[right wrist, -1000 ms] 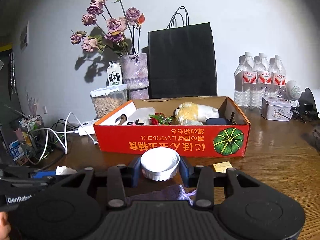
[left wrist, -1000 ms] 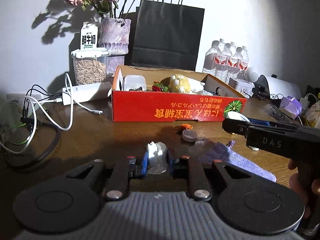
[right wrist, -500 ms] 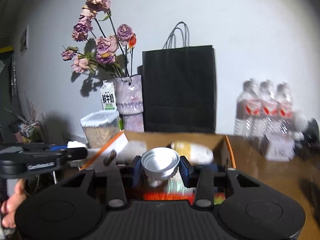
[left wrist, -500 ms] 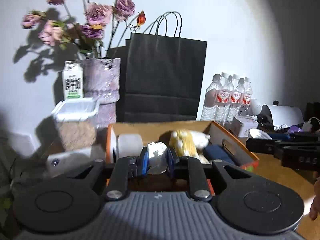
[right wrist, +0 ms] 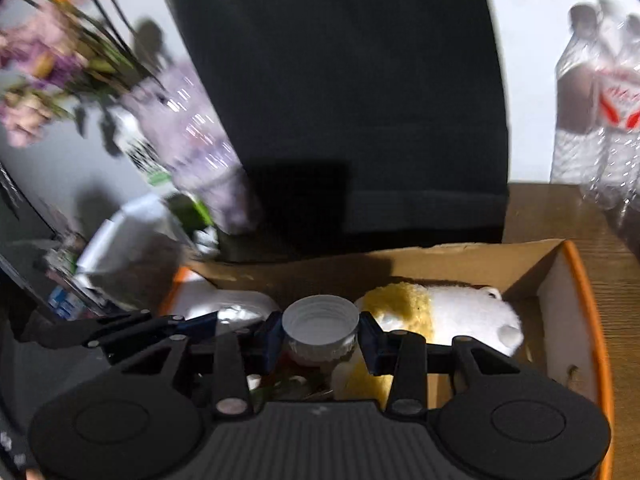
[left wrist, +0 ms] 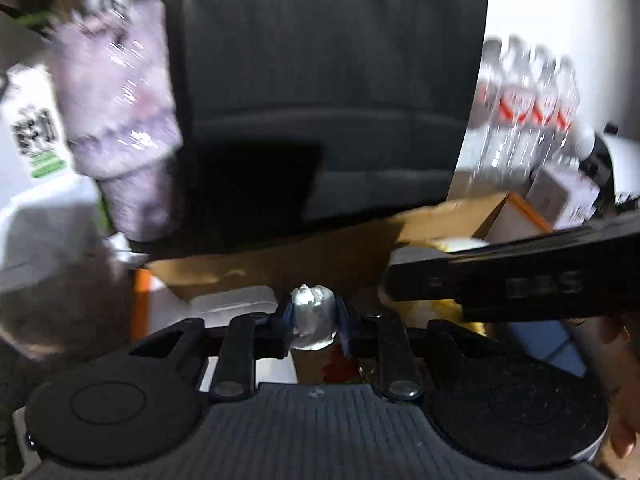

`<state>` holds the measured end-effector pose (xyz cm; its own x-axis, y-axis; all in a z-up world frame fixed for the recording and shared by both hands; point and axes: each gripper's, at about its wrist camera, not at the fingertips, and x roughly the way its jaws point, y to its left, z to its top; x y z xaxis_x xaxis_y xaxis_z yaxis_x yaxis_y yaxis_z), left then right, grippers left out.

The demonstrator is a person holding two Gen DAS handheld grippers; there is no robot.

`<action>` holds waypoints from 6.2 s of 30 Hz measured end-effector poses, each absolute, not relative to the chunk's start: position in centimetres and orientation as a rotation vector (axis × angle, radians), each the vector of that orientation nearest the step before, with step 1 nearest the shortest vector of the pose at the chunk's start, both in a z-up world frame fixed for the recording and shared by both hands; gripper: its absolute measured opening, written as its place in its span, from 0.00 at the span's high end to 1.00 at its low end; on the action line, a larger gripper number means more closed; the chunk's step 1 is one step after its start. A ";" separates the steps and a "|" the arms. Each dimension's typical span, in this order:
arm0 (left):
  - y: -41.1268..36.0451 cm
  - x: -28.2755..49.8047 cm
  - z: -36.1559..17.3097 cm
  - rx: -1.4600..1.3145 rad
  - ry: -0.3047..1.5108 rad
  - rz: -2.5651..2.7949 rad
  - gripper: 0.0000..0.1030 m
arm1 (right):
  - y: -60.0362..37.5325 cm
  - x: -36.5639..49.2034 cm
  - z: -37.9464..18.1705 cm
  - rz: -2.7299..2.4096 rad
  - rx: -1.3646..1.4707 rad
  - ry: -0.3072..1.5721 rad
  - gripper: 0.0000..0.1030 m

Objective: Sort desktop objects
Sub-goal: 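Carry the figurine with the left tool while the right tool carries the cap into the box, then open both tools in the box and withdraw them over the table, then grasp the small white round cap with the left tool while the right tool grasps the beige block, then lift the cap with the left tool while the right tool lifts the beige block, then carry the cap with the left tool while the right tool carries the block into the box, releasing both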

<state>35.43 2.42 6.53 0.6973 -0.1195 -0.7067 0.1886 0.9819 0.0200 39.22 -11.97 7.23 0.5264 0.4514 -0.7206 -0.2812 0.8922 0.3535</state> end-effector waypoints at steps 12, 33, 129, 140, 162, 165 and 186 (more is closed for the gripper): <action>4.1 32.5 8.8 0.155 0.716 -0.149 0.18 | -12.2 37.9 8.5 0.439 0.205 0.891 0.39; 2.7 9.6 9.4 0.023 0.590 -0.030 0.00 | -19.0 11.8 9.0 0.345 -0.015 0.623 0.18; 0.8 1.0 5.6 0.014 0.614 -0.146 0.72 | -20.5 0.4 6.4 0.272 -0.060 0.508 0.72; 0.4 -1.9 6.6 0.034 0.574 -0.161 0.72 | -20.7 -2.4 6.6 0.260 -0.058 0.499 0.72; 1.9 2.1 7.7 0.028 0.572 -0.180 0.72 | -20.9 2.2 8.4 0.322 -0.035 0.515 0.72; 1.8 4.2 9.3 0.083 0.525 -0.171 0.72 | -20.6 4.6 10.5 0.356 -0.061 0.490 0.72; 1.7 33.6 7.6 0.070 0.755 -0.048 0.71 | -15.0 33.9 6.7 0.256 -0.102 0.821 0.72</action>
